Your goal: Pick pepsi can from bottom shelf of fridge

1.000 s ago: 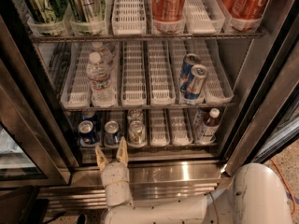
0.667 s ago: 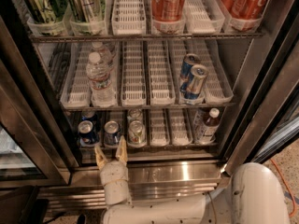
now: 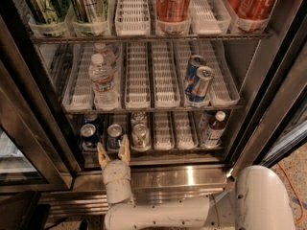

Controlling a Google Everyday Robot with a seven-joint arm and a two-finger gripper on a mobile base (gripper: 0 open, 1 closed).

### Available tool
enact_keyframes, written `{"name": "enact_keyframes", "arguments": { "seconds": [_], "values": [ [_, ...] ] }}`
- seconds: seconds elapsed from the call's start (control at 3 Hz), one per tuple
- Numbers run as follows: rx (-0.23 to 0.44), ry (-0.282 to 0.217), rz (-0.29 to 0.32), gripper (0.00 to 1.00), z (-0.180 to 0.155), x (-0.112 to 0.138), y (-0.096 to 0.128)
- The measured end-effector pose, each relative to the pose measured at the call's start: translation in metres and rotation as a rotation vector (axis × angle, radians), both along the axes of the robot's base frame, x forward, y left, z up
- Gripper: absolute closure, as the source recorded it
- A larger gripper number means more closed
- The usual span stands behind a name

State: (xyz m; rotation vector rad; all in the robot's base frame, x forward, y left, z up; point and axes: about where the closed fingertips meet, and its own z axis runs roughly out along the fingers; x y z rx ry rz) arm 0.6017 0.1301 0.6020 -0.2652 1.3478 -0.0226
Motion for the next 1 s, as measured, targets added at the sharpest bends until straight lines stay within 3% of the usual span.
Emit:
{"name": "enact_keyframes", "arguments": {
  "seconds": [0.33,1.0],
  "values": [
    [-0.023,-0.004,-0.011,0.29,0.0,0.014,-0.005],
    [-0.005,0.02,-0.014,0.29,-0.003,0.027,-0.006]
  ]
}}
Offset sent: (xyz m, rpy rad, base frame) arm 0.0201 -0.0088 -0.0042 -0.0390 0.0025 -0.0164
